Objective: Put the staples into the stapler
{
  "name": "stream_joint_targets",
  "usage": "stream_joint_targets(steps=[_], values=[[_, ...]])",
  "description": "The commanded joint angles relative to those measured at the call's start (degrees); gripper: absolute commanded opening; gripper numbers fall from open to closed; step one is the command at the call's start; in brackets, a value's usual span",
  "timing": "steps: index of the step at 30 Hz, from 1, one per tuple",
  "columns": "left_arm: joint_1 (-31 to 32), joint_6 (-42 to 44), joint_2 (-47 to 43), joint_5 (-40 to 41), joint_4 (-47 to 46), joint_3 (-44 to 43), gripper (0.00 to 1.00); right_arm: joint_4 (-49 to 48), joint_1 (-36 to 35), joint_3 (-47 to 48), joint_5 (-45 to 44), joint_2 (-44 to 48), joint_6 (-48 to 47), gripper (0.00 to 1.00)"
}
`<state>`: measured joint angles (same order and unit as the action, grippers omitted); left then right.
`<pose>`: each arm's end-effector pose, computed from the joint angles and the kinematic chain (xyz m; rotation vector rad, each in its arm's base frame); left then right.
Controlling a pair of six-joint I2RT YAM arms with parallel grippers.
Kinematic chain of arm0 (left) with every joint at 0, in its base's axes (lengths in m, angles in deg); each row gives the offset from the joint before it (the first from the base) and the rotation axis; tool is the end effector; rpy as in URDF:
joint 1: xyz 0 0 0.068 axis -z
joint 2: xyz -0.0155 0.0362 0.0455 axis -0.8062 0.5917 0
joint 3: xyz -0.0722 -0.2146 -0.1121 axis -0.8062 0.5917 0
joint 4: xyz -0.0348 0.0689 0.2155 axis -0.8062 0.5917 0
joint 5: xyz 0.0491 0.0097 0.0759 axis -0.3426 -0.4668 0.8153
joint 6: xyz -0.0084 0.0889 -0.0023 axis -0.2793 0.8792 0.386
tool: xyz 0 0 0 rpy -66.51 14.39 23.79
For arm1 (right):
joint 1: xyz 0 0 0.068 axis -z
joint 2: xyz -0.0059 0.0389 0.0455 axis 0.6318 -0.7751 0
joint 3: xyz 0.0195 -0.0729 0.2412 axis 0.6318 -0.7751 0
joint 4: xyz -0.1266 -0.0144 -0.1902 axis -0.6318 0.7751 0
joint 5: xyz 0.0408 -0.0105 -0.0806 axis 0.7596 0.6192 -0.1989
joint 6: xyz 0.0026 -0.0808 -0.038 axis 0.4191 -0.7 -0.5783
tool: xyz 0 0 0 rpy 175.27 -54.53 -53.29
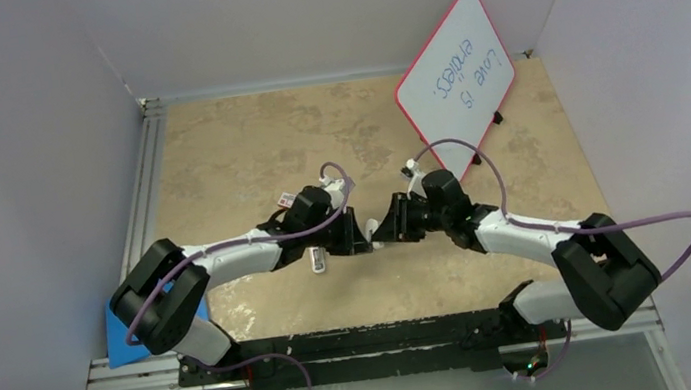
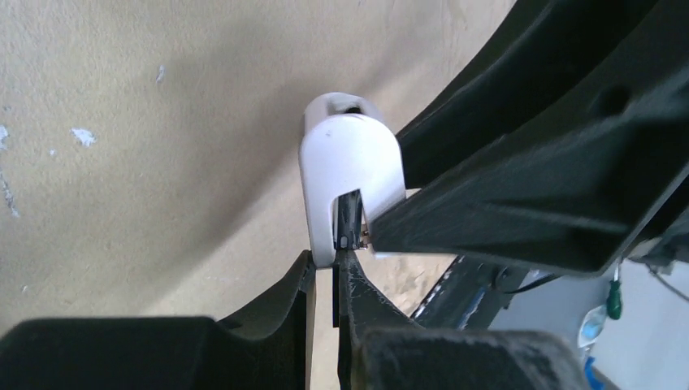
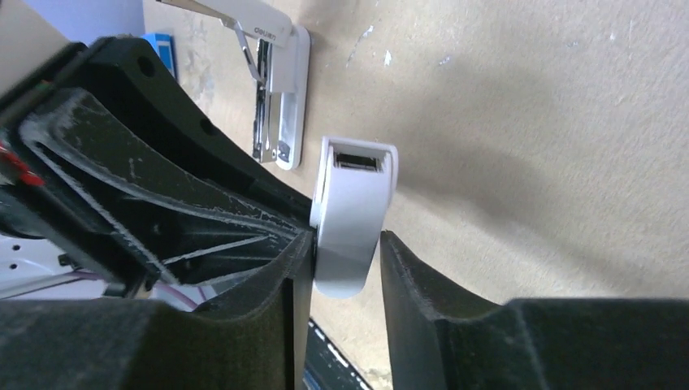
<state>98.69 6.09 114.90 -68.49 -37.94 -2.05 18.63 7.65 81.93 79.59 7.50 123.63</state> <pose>0.1991 -0.2377 0.1459 0.3092 2.4779 -1.1226 0.2140 0.1719 0.1652 -0.0401 2.3121 1.2165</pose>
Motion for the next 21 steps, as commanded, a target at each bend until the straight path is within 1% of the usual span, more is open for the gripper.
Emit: stream_joint_targets(steps=[1, 2, 4, 6, 9, 11, 14, 19, 21], values=[[-0.5, -8.1, 0.7, -1.1, 1.9, -7.5, 0.00, -7.0, -1.4, -1.5, -6.5, -1.4, 2.1, 0.44], [-0.5, -8.6, 0.9, -0.3, 2.5, -8.0, 0.00, -7.5, -1.7, -2.0, -7.3, -1.0, 2.8, 0.49], [-0.6, -9.4, 1.2, 1.6, 3.9, -8.7, 0.00, -8.3, -1.9, -3.1, -9.1, 0.6, 4.3, 0.57], [-0.6, -9.9, 1.3, 2.5, 4.3, -8.6, 0.00, -9.1, -1.9, -4.5, -10.3, 2.5, 5.9, 0.59], [-0.7, -10.6, 1.5, 2.5, 3.6, -7.7, 0.00, -10.2, -1.9, -6.2, -11.4, 5.1, 7.8, 0.59], [-0.7, -10.9, 1.5, 2.5, 3.2, -7.4, 0.00, -10.9, -1.9, -6.6, -11.1, 5.4, 8.6, 0.56], [-0.7, -11.0, 1.5, 3.2, 3.4, -7.4, 0.00, -11.7, -1.9, -6.7, -9.0, 4.3, 10.7, 0.49], [-0.7, -11.0, 1.9, 3.9, 3.4, -7.5, 0.00, -14.8, -2.0, -7.3, -4.6, 3.4, 13.5, 0.35], [-0.7, -10.7, 2.3, 4.2, 3.6, -7.5, 0.00, -14.2, -2.0, -6.8, -3.9, 3.6, 14.3, 0.27]])
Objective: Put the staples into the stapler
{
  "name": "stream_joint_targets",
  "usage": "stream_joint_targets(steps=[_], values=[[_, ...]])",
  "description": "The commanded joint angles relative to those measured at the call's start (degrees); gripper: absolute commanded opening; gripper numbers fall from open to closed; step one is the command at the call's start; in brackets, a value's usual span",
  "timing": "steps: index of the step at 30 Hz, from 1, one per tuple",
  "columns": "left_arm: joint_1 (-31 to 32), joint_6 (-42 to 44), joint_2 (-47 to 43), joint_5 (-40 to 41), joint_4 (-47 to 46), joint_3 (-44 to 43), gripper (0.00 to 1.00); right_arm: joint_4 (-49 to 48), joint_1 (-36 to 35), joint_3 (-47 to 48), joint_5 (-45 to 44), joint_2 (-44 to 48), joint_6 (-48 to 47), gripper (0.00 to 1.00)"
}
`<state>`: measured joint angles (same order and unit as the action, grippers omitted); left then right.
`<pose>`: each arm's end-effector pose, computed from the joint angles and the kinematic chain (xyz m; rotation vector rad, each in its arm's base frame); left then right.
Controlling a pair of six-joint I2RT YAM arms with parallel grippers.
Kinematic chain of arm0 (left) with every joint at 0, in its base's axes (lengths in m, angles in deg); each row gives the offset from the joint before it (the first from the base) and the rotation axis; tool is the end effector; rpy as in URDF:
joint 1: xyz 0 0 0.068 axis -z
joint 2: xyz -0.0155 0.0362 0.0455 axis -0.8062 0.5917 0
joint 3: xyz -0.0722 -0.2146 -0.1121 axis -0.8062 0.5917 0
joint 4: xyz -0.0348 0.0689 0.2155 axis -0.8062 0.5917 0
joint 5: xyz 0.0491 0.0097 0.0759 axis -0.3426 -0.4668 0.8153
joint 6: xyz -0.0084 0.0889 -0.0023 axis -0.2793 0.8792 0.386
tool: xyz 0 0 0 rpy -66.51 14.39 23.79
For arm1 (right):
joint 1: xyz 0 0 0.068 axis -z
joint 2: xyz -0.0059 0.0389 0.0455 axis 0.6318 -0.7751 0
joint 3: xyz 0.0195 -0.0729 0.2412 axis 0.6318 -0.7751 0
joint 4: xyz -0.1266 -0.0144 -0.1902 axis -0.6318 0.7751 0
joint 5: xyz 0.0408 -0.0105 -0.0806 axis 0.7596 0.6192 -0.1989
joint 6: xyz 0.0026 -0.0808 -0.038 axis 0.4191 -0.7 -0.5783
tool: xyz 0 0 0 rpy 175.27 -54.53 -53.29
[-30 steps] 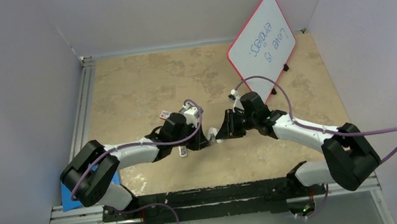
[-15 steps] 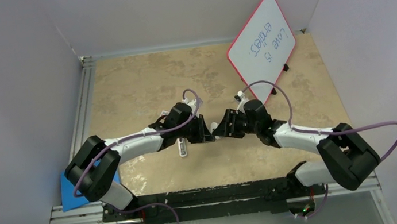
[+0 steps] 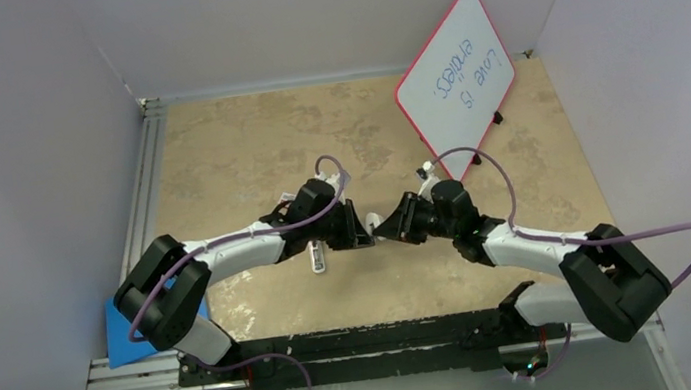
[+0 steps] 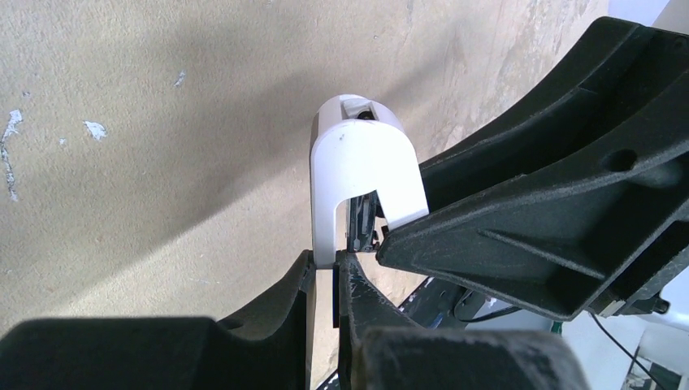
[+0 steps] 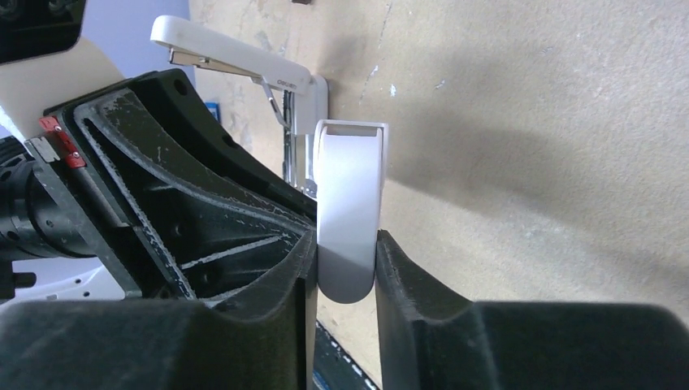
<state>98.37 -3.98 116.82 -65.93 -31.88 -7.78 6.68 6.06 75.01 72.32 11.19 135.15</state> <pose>0.2117 -0.2430 0.1534 0.0489 2.5701 -1.1170 0.2075 0.1655 0.1686 0.1949 2.1753 1.2793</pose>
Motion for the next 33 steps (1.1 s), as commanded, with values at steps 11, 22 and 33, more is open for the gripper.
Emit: stream_joint_targets(steps=[11, 22, 33], values=[[-0.3, 9.7, 0.0, 4.2, -4.7, 4.6, 0.00, 16.4, 0.6, 7.4, -0.2, 4.0, 1.5, 0.15], [-0.3, 17.7, -1.5, -3.7, -12.2, 10.5, 0.00, 20.4, 5.5, 10.1, -0.3, 1.8, -3.3, 0.20], [0.6, 20.8, -1.6, -6.0, -14.3, 12.8, 0.00, 20.4, 9.8, 10.9, 0.9, -1.5, -7.4, 0.24]])
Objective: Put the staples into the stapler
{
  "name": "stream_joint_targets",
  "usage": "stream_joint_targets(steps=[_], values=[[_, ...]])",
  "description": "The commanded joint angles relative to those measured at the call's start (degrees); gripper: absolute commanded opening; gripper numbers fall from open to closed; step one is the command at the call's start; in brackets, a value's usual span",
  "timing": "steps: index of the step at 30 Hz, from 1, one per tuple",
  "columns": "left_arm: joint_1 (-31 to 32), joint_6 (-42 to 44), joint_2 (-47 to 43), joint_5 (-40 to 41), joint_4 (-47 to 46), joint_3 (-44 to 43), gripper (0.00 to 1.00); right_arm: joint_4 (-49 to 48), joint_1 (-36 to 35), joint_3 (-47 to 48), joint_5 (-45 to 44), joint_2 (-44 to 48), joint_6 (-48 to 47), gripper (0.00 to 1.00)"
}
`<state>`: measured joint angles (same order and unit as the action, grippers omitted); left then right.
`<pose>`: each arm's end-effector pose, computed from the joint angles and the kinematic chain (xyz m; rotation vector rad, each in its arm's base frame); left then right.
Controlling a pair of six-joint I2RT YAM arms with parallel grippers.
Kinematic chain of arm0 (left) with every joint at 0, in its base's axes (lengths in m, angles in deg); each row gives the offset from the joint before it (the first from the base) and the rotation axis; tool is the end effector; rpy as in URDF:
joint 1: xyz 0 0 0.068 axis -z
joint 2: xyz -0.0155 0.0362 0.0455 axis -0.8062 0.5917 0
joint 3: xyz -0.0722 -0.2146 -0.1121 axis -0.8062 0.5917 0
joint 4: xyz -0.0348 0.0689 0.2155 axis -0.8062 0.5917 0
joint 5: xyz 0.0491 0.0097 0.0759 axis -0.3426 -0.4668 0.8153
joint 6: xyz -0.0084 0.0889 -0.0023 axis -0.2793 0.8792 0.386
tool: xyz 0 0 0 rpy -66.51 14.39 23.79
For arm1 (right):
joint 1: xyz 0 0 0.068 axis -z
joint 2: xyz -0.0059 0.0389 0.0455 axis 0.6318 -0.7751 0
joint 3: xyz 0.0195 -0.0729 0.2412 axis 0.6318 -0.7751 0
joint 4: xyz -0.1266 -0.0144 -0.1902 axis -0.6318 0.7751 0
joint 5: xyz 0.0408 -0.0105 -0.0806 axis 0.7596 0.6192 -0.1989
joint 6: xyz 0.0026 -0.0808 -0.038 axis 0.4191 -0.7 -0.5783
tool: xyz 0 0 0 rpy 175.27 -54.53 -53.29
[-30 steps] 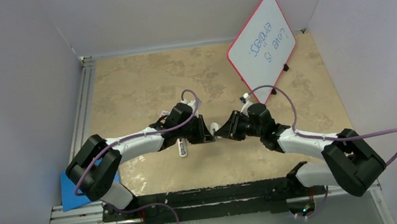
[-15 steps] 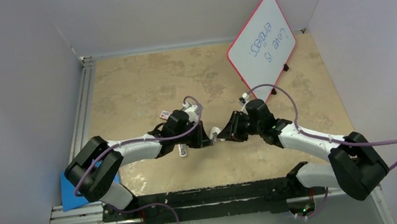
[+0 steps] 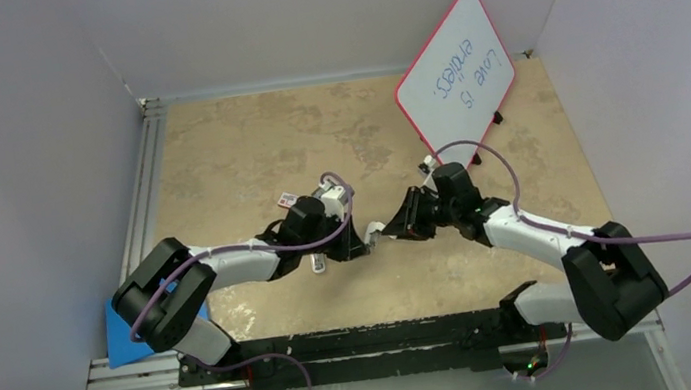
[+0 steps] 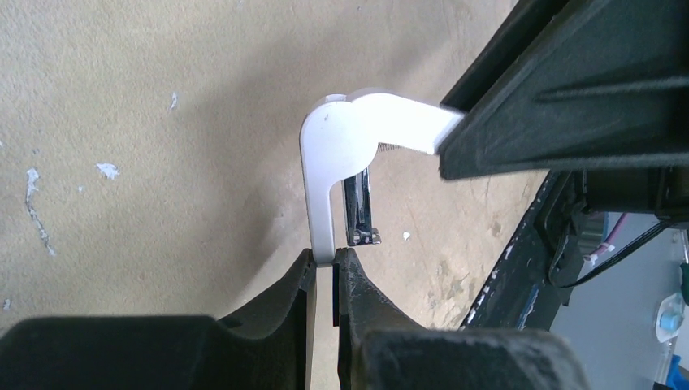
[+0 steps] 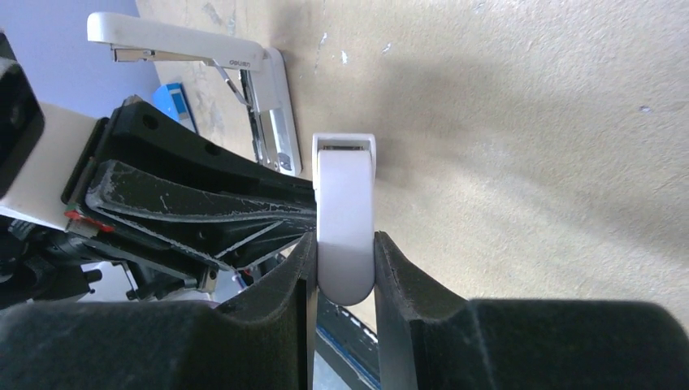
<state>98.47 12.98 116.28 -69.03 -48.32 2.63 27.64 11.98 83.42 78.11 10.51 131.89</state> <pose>0.1990 -0.2369 0.1362 0.4586 2.3440 -1.1168 0.2185 0.1491 0.1666 0.2666 2.3937 1.1912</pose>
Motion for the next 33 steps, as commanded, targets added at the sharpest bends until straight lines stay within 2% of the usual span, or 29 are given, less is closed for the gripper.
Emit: stream_joint_targets(steps=[1, 10, 15, 18, 24, 28, 33], values=[[0.4, 4.2, -1.3, -2.8, 2.1, 2.6, 0.00, -0.6, 4.1, 2.5, -4.6, -0.8, -4.6, 0.25], [0.6, 3.6, -0.7, -5.4, 0.3, 2.6, 0.00, -0.1, 5.1, 3.7, -1.2, -3.9, -9.8, 0.31], [0.5, 0.8, -0.9, -6.1, 3.1, -0.1, 0.00, -2.9, 5.1, 1.9, 0.1, -4.0, -9.9, 0.42], [0.5, -1.7, -1.2, -3.5, 7.0, -2.5, 0.00, -5.1, 5.1, 0.9, 0.2, -4.0, -10.0, 0.47], [0.6, -8.7, 0.1, -1.9, 9.2, -5.6, 0.00, -10.7, 4.8, -2.6, 0.0, -0.5, -6.8, 0.66], [0.6, -13.9, 1.1, -0.9, 8.8, -7.5, 0.00, -12.4, 2.9, -5.1, -5.0, 4.4, -2.7, 0.74], [0.8, -16.2, 4.0, 0.6, 9.1, -9.5, 0.00, -13.0, -1.8, -7.1, -15.9, 9.3, 4.6, 0.78]])
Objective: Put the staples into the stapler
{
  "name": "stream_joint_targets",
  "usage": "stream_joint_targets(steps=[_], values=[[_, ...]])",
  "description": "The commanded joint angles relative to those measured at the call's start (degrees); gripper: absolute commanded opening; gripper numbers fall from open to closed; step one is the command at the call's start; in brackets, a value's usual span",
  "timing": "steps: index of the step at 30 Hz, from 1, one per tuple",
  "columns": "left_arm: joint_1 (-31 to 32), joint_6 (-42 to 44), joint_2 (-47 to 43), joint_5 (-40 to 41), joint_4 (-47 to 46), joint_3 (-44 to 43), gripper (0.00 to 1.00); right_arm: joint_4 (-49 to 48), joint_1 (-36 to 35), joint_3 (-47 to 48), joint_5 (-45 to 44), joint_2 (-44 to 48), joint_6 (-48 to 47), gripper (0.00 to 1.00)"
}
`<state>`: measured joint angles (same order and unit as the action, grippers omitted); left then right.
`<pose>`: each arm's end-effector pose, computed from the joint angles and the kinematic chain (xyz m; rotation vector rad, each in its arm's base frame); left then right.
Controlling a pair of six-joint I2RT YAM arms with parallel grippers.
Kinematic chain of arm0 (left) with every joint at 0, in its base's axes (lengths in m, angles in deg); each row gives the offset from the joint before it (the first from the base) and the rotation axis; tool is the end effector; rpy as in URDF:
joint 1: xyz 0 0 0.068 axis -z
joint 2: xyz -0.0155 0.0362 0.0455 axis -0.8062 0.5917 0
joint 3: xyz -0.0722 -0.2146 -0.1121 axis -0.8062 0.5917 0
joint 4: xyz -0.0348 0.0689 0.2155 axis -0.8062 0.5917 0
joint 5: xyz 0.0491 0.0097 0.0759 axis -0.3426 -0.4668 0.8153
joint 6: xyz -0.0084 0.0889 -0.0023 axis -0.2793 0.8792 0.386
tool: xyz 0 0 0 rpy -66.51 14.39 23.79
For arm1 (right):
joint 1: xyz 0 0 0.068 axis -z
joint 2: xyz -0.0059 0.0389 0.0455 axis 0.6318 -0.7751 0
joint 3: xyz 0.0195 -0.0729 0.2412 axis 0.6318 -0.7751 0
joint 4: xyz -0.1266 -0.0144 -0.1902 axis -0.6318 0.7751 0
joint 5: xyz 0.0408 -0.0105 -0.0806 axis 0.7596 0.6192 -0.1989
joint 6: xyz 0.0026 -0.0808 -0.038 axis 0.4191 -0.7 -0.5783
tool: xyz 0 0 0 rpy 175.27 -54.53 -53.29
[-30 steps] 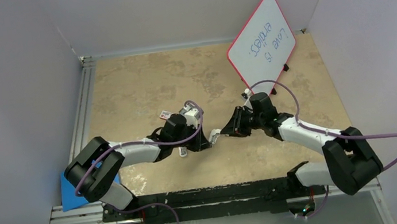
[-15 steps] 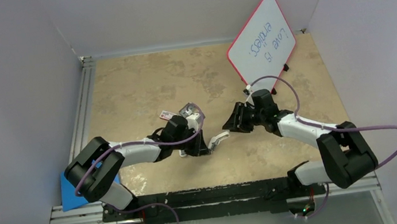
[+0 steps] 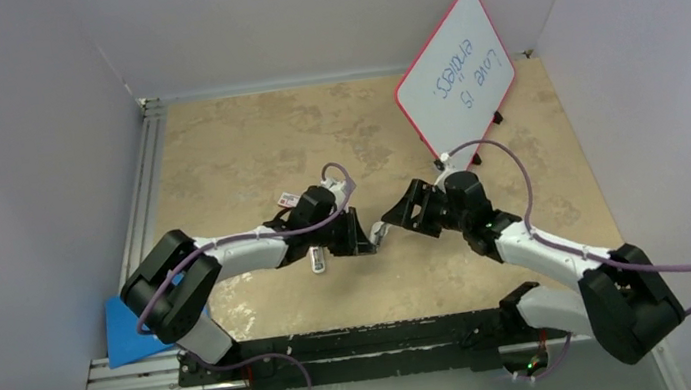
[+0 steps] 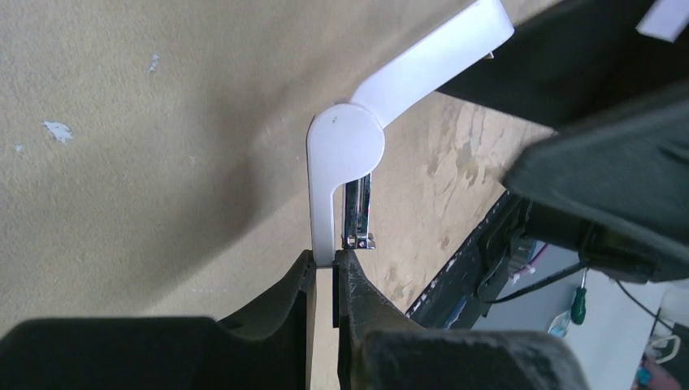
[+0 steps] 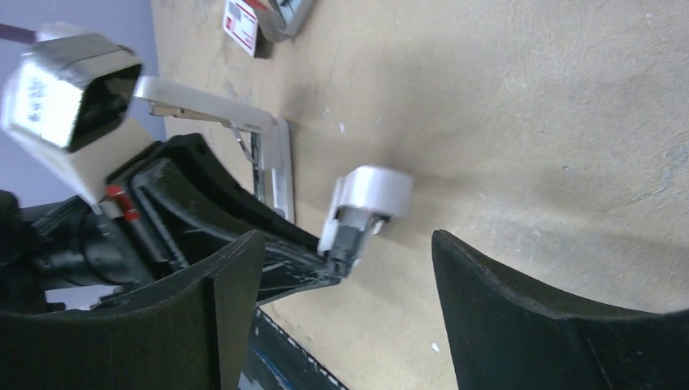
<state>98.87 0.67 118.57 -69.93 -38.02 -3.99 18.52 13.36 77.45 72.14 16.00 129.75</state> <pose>0.2032 -0.2458 0.1377 0.2077 2.5530 -1.1694 0.2177 0.1331 0.1744 0.2563 2.1981 1.1201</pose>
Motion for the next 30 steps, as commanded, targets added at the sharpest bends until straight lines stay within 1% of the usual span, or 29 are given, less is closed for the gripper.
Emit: stream_joint_targets(steps=[1, 3, 5, 13, 16, 20, 22, 27, 28, 30], values=[[0.3, -4.3, 2.0, 1.4, -1.4, -2.9, 0.00, -3.8, -4.0, -1.2, -11.8, 4.1, 7.7, 0.78], [0.4, -5.2, 2.4, 0.9, -2.6, -2.7, 0.00, -3.4, -5.1, -1.0, -14.5, 3.1, 9.1, 0.78], [0.4, -5.6, 2.7, 0.6, -3.3, -2.6, 0.00, -3.5, -5.8, -0.2, -15.4, 1.1, 9.3, 0.77], [0.5, -6.6, 4.3, 0.0, -4.9, -2.5, 0.00, -7.3, -7.3, 0.7, -12.5, -5.8, 9.5, 0.69], [0.4, -6.7, 5.0, -0.8, -5.9, -2.3, 0.00, -7.6, -7.7, 2.1, -11.0, -9.4, 8.7, 0.64], [0.5, -6.8, 5.6, -1.5, -7.5, -1.9, 0.00, -8.9, -8.1, 3.1, -10.6, -12.7, 8.8, 0.55], [0.5, -7.1, 5.6, -1.8, -8.2, -1.4, 0.00, -9.5, -8.2, 3.3, -11.0, -13.7, 8.9, 0.48], [0.5, -7.3, 5.6, -2.2, -9.6, -0.4, 0.00, -10.4, -8.2, 3.8, -11.9, -16.2, 8.8, 0.39], [0.5, -7.3, 5.6, -2.3, -9.7, -0.3, 0.00, -10.5, -8.2, 3.9, -11.7, -16.5, 8.8, 0.34], [0.5, -7.2, 5.4, -2.2, -9.9, 0.0, 0.00, -10.2, -8.2, 4.0, -11.8, -16.6, 8.6, 0.28]])
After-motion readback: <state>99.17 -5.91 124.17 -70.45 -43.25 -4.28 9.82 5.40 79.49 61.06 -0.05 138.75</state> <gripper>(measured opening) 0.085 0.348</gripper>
